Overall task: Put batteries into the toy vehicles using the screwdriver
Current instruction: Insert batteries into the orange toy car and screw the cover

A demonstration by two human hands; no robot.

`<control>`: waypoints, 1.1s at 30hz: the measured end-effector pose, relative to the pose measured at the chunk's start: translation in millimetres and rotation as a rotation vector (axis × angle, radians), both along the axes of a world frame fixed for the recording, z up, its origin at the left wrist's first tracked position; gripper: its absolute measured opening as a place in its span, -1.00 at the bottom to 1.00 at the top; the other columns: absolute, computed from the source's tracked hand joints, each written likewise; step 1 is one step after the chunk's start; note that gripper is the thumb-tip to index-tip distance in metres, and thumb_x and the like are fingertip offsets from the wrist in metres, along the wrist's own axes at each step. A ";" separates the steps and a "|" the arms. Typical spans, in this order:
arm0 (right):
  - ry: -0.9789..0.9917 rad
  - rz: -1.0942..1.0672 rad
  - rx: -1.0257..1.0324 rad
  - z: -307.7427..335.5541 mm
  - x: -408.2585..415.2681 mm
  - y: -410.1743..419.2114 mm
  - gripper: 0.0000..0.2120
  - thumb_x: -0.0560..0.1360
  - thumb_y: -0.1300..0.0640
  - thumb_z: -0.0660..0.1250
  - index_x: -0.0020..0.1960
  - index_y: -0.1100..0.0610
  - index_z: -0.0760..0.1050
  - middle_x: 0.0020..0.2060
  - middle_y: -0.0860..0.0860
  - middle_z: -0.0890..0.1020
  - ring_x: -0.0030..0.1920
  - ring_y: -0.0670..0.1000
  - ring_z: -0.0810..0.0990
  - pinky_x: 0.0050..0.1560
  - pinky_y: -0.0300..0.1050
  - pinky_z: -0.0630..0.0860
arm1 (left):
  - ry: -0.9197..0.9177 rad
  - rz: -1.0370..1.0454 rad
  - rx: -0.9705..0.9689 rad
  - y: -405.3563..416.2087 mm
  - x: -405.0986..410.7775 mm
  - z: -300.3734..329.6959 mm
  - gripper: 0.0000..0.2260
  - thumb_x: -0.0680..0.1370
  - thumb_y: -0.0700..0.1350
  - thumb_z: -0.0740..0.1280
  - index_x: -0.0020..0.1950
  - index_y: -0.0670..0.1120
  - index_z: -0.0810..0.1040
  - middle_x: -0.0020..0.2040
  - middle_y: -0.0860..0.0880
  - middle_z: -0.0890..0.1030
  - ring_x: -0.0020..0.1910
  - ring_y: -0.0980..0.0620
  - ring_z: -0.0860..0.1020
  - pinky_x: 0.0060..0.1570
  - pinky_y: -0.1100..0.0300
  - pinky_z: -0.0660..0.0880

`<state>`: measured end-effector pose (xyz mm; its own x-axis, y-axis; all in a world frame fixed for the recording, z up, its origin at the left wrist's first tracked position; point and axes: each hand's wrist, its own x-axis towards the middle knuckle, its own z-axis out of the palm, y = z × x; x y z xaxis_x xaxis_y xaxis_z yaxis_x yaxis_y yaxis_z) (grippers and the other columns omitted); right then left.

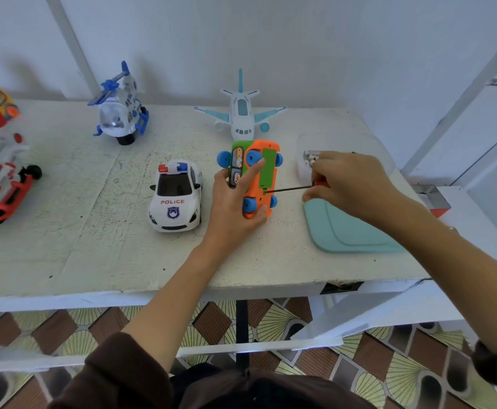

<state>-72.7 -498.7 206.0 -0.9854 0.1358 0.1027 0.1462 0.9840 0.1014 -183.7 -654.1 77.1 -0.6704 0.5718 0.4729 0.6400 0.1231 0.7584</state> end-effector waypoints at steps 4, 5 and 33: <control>-0.070 -0.033 0.162 -3.3 -4.1 0.1 -0.46 0.55 -0.21 -0.03 -0.04 0.17 0.53 -0.04 0.05 0.57 -0.01 0.10 0.54 -0.22 -0.13 0.32 | 0.003 0.007 -0.002 -0.3 -0.4 -0.4 -0.39 0.39 0.04 0.26 0.41 0.29 0.16 0.26 -0.02 0.15 0.28 -0.14 0.37 0.23 -0.06 0.49; -0.077 -0.030 0.141 -4.8 -4.0 1.2 -0.46 0.55 -0.21 -0.03 -0.07 0.18 0.53 -0.06 0.06 0.57 -0.03 0.09 0.53 -0.21 -0.12 0.34 | 0.002 0.007 -0.001 -0.2 -0.3 -0.4 -0.39 0.39 0.04 0.26 0.41 0.28 0.16 0.26 -0.02 0.15 0.28 -0.14 0.37 0.23 -0.06 0.49; -0.201 0.061 -0.283 -3.6 -1.4 9.9 -0.59 0.55 -0.09 0.16 -0.25 0.23 0.46 -0.53 0.01 0.44 -0.65 -0.12 0.44 -0.44 -0.22 0.39 | 0.010 0.037 -0.004 -0.3 1.5 2.2 -0.38 0.38 0.06 0.26 0.42 0.22 0.16 0.25 -0.05 0.15 0.23 -0.11 0.39 0.22 0.04 0.49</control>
